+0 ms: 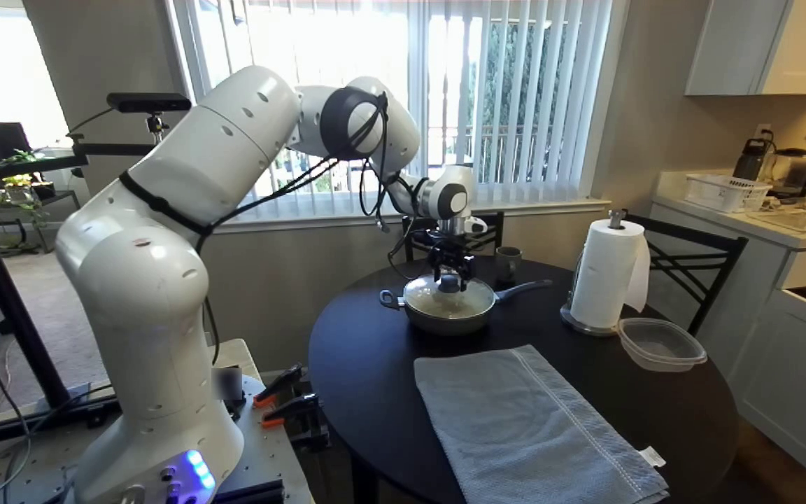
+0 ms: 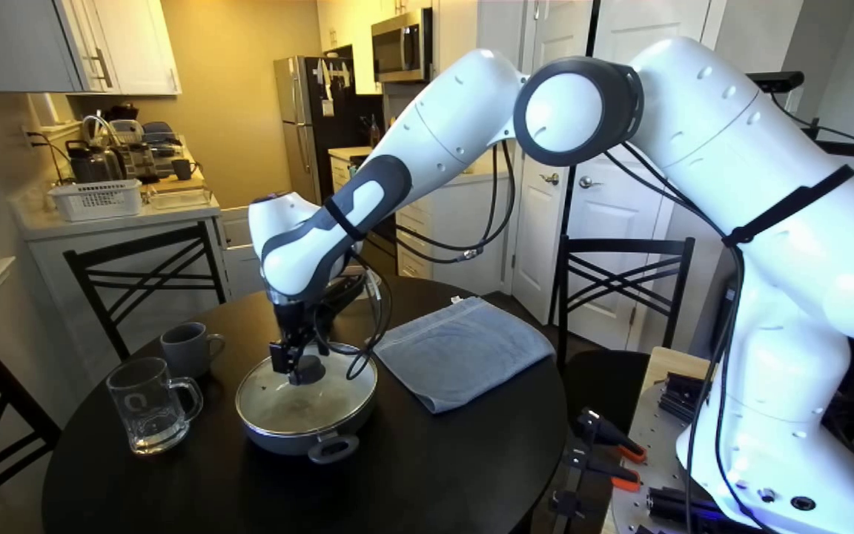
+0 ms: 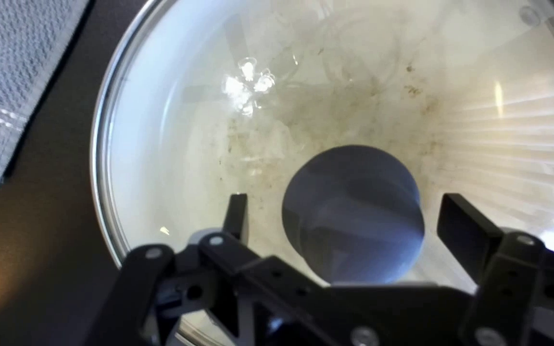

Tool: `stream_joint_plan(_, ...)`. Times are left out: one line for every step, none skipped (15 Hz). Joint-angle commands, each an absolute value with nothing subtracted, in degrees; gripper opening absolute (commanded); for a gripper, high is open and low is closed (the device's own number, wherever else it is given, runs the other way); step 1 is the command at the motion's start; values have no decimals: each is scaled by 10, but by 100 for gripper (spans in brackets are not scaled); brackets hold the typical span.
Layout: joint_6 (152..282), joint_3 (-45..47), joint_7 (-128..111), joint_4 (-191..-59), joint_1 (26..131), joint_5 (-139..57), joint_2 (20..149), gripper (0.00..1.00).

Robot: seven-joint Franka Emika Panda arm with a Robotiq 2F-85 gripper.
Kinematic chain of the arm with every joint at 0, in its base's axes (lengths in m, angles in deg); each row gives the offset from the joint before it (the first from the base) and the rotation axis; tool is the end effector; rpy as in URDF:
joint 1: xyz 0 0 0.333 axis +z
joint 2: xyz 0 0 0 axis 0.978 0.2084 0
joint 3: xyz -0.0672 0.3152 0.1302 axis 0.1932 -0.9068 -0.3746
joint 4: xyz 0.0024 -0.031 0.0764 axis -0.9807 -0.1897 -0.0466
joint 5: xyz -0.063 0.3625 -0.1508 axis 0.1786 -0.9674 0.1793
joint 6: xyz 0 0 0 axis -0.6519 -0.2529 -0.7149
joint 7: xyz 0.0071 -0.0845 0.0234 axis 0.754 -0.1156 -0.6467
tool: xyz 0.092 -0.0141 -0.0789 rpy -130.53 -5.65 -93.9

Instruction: Put the glass lid on the pan.

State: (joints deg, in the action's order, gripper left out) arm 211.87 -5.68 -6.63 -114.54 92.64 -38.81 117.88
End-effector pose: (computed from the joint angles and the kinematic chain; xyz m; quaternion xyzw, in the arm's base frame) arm 0.7141 0.2139 0.1692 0.9927 0.1173 -0.0192 0.0192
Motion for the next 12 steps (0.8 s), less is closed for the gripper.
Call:
stream_joint_plan(2137,-52,-59,-1200,936,-373,1136,100)
stream_joint_plan(2143,-49,-54,-1207,939,-368,1131,100)
stream_joint_plan(2146,-48,-54,-1212,940,-366,1126,100)
stream_joint_plan(2150,-48,-54,-1217,940,-363,1120,100)
stream_joint_plan(2153,-48,-53,-1223,940,-361,1115,100)
stream_joint_plan(2155,-48,-52,-1226,940,-359,1112,100)
stream_joint_plan(2157,-47,-50,-1231,941,-357,1108,100)
stream_joint_plan(2135,-56,-64,-1187,934,-365,1140,100)
stream_joint_plan(2135,-56,-64,-1187,934,-365,1139,100)
stream_joint_plan(2135,-56,-64,-1186,934,-365,1140,100)
stream_joint_plan(2135,-56,-64,-1186,934,-365,1141,100)
stream_joint_plan(2135,-56,-64,-1185,934,-365,1142,100)
